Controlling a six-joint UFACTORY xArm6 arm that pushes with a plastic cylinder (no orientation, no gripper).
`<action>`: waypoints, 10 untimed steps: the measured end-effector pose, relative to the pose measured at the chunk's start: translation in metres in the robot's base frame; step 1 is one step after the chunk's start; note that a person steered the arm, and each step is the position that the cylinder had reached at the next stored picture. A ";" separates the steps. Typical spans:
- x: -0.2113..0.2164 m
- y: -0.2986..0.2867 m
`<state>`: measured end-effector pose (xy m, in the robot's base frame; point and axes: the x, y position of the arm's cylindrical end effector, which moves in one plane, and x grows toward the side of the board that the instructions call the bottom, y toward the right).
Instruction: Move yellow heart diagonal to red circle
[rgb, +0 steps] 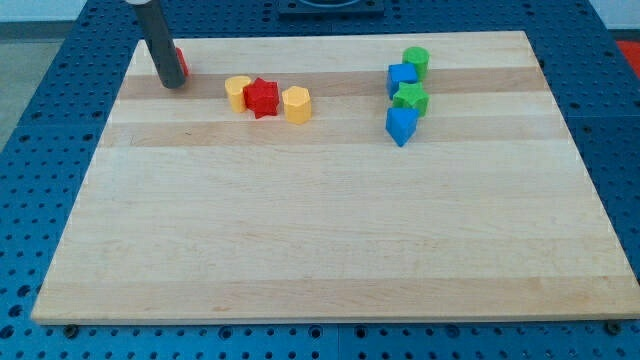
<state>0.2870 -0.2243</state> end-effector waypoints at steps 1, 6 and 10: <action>0.000 0.006; 0.071 0.055; 0.092 0.128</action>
<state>0.3795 -0.0959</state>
